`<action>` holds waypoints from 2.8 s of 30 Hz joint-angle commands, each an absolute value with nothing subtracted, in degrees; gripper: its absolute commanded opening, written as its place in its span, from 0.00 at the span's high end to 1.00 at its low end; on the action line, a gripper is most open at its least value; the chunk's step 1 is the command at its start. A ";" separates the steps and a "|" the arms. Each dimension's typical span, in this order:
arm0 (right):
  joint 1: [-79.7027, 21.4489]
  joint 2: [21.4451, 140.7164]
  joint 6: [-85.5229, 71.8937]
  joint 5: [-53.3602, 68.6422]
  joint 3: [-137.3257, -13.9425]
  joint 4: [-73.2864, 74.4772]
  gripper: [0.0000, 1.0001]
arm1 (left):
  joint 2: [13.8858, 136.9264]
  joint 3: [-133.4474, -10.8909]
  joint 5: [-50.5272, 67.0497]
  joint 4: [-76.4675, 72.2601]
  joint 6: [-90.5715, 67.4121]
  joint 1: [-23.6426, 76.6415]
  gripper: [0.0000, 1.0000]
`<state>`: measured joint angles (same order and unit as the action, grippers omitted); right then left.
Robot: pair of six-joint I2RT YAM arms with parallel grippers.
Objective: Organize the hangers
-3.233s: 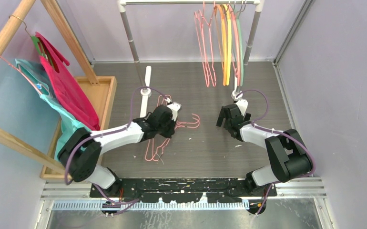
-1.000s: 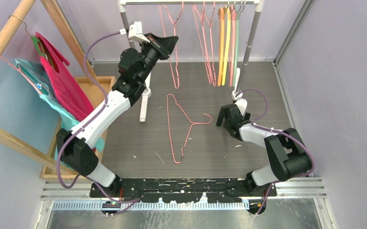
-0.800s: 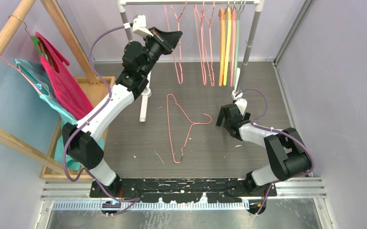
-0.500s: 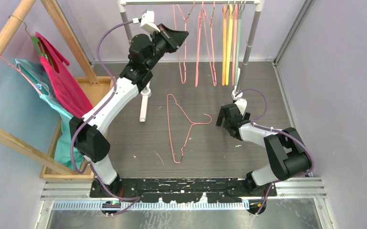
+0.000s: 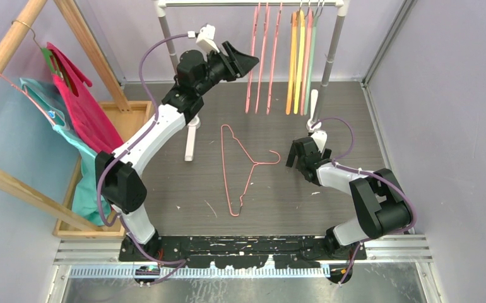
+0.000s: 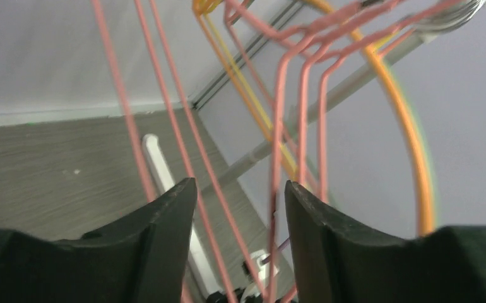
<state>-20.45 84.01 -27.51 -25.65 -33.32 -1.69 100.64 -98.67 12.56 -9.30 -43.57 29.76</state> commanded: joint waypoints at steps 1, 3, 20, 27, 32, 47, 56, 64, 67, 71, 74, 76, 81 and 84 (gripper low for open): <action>-20.34 85.19 -28.38 -23.48 -34.16 -4.78 0.00 | 95.84 -94.51 15.80 -9.28 -40.21 28.03 0.32; -20.32 85.09 -28.39 -23.42 -34.05 -4.75 0.00 | 94.39 -91.91 16.21 -9.50 -39.74 26.79 0.01; -20.31 86.45 -28.32 -21.39 -34.43 -5.42 0.00 | 77.46 -54.85 20.15 -22.40 -31.84 19.98 0.02; -20.32 86.39 -28.45 -21.61 -34.46 -5.34 0.00 | 80.40 -49.93 15.05 -12.49 -21.66 31.89 0.24; -20.38 86.01 -28.47 -22.22 -34.47 -4.93 0.00 | 85.95 -51.16 -1.02 -5.66 -17.08 45.98 0.26; -20.35 85.03 -28.39 -22.68 -34.17 -4.55 0.00 | 96.30 -55.63 -12.21 0.64 -20.32 53.86 0.46; -20.34 85.43 -28.31 -22.69 -34.15 -4.68 0.00 | 98.50 -55.49 -15.82 1.08 -22.48 55.43 0.47; -20.34 85.52 -28.39 -22.94 -34.14 -4.66 0.00 | 103.24 -58.90 -17.96 4.91 -23.32 56.81 0.49; -20.39 85.60 -28.39 -22.79 -34.19 -4.80 0.00 | 103.48 -58.67 -17.22 4.99 -23.80 56.96 0.55; -20.37 85.80 -28.34 -22.65 -34.17 -4.73 0.00 | 104.32 -58.88 -16.40 6.05 -24.15 57.18 0.60; -20.35 85.62 -28.38 -22.87 -34.02 -4.66 0.00 | 105.01 -58.53 -15.48 6.79 -24.76 57.14 0.71; -20.32 85.44 -28.27 -22.94 -33.97 -4.66 0.00 | 105.39 -57.94 -14.80 6.77 -25.00 57.17 0.82; -20.32 85.00 -28.28 -22.93 -33.82 -4.57 0.00 | 106.34 -55.75 -14.13 6.18 -25.15 57.16 1.00; -20.35 85.07 -28.30 -22.90 -33.90 -4.59 0.00 | 104.60 -53.68 -13.83 4.80 -25.01 57.17 1.00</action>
<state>-20.45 84.64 -27.14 -25.65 -33.56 -2.57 103.68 -57.56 -15.84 3.40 -24.64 56.88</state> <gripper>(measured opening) 0.999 0.015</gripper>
